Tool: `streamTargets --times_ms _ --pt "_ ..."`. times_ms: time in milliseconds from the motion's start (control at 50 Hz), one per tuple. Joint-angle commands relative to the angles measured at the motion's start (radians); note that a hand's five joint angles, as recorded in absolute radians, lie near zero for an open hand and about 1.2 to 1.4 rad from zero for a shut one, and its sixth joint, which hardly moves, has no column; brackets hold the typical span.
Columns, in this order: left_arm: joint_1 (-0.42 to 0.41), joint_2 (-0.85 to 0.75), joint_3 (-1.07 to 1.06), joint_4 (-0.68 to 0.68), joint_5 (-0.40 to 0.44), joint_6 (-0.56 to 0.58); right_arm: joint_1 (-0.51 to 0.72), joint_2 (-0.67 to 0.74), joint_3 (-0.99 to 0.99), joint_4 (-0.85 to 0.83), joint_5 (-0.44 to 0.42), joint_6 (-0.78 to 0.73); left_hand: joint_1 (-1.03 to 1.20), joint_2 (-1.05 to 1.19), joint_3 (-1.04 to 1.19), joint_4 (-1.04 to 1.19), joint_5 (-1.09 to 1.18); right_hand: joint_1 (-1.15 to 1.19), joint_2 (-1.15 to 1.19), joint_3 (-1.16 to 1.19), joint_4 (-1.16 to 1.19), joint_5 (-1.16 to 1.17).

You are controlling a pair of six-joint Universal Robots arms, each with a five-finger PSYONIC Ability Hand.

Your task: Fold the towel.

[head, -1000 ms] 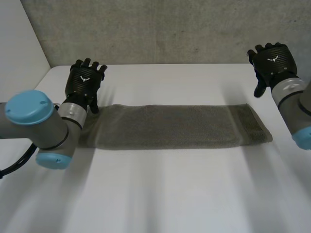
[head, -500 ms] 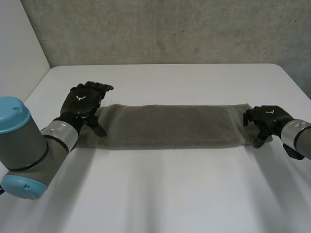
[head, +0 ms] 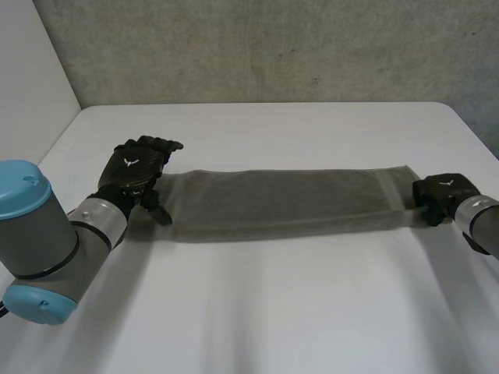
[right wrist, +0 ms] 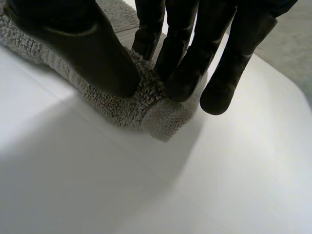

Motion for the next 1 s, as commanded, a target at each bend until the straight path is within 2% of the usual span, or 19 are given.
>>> streamTargets --times_ms 20,100,160,280,380,420,440,520,540,580,600,680,780,860,880,900,920,940,1000 --pt "0.001 0.007 -0.001 -0.003 -0.001 0.0 -0.065 -0.054 0.004 0.011 0.059 -0.109 -0.074 -0.069 -0.056 -0.075 -0.207 0.076 0.083 0.056 0.052 0.066" --pt "0.004 0.026 -0.001 -0.009 -0.003 0.0 -0.143 -0.068 0.006 0.026 0.062 -0.211 -0.077 -0.072 -0.059 -0.078 -0.21 0.076 0.083 0.056 0.052 0.066" --pt "0.013 0.049 -0.013 -0.011 -0.003 0.001 -0.25 -0.076 -0.017 0.042 0.096 -0.379 -0.08 -0.075 -0.062 -0.081 -0.213 0.076 0.083 0.056 0.052 0.066" --pt "0.015 0.066 -0.019 -0.011 -0.001 0.004 -0.258 -0.111 -0.059 0.046 0.123 -0.4 -0.083 -0.078 -0.065 -0.084 -0.216 0.076 0.083 0.056 0.052 0.066" --pt "0.015 0.07 -0.014 -0.011 -0.001 0.006 -0.14 -0.182 -0.109 0.042 0.12 -0.275 -0.083 -0.078 -0.065 -0.084 -0.216 0.076 0.083 0.056 0.052 0.066" --pt "0.015 0.07 -0.007 -0.009 -0.006 0.006 0.018 -0.204 -0.155 0.036 0.12 -0.201 -0.083 -0.078 -0.065 -0.084 -0.216 0.076 0.083 0.056 0.052 0.066" --pt "0.015 0.07 -0.007 -0.009 -0.006 0.006 0.019 -0.205 -0.155 0.036 0.12 -0.2 -0.083 -0.078 -0.065 -0.084 -0.216 0.076 0.083 0.056 0.052 0.066" --pt "0.001 0.076 -0.002 -0.008 -0.014 0.006 0.354 -0.182 -0.207 0.002 0.12 -0.171 -0.08 -0.075 -0.062 -0.081 -0.213 0.076 0.083 0.056 0.052 0.066" --pt "0.001 0.076 -0.002 -0.008 -0.014 0.006 0.355 -0.182 -0.207 0.002 0.12 -0.171 -0.08 -0.075 -0.062 -0.081 -0.213 0.076 0.083 0.056 0.052 0.066" --pt "-0.005 0.08 -0.002 -0.006 -0.014 0.006 0.502 -0.127 -0.204 -0.052 0.113 -0.17 -0.08 -0.075 -0.062 -0.081 -0.213 0.076 0.083 0.056 0.052 0.066" --pt "-0.005 0.08 -0.002 -0.006 -0.014 0.006 0.502 -0.126 -0.204 -0.052 0.113 -0.17 -0.08 -0.075 -0.062 -0.081 -0.213 0.076 0.083 0.056 0.052 0.066" --pt "-0.014 0.08 -0.001 -0.003 -0.012 0.007 0.651 -0.047 -0.192 -0.115 0.11 -0.179 -0.08 -0.075 -0.062 -0.081 -0.213 0.076 0.083 0.056 0.052 0.066" --pt "-0.021 0.073 0.002 0.001 -0.011 0.008 0.709 0.03 -0.187 -0.115 0.107 -0.194 -0.08 -0.075 -0.062 -0.081 -0.213 0.076 0.083 0.056 0.052 0.066" --pt "-0.027 0.066 0.013 0.006 -0.012 0.008 0.711 0.056 -0.184 -0.109 0.09 -0.203 -0.08 -0.075 -0.062 -0.081 -0.213 0.076 0.083 0.056 0.052 0.066" --pt "-0.036 0.061 0.021 0.006 -0.014 0.009 0.709 0.058 -0.177 -0.106 0.081 -0.209 -0.08 -0.075 -0.062 -0.081 -0.213 -0.24 -0.233 -0.26 -0.263 -0.25" --pt "-0.043 0.06 0.03 0.006 -0.014 0.008 0.708 0.049 -0.166 -0.104 0.07 -0.206 -0.077 -0.072 -0.059 -0.078 -0.21 -0.854 -0.846 -0.873 -0.877 -0.863" --pt "-0.044 0.06 0.03 0.006 -0.014 0.008 0.708 0.049 -0.166 -0.104 0.07 -0.206 -0.077 -0.072 -0.059 -0.078 -0.21 -0.86 -0.852 -0.88 -0.883 -0.869" --pt "-0.053 0.055 0.038 0.006 -0.014 0.008 0.699 0.042 -0.146 -0.106 0.064 -0.202 -0.077 -0.072 -0.059 -0.078 -0.21 -1.146 -1.138 -1.166 -1.169 -1.156" --pt "-0.074 0.043 0.058 0.006 -0.015 0.006 0.683 -0.008 -0.106 -0.107 0.036 -0.182 -0.077 -0.072 -0.059 -0.078 -0.21 -1.146 -1.138 -1.166 -1.169 -1.156"
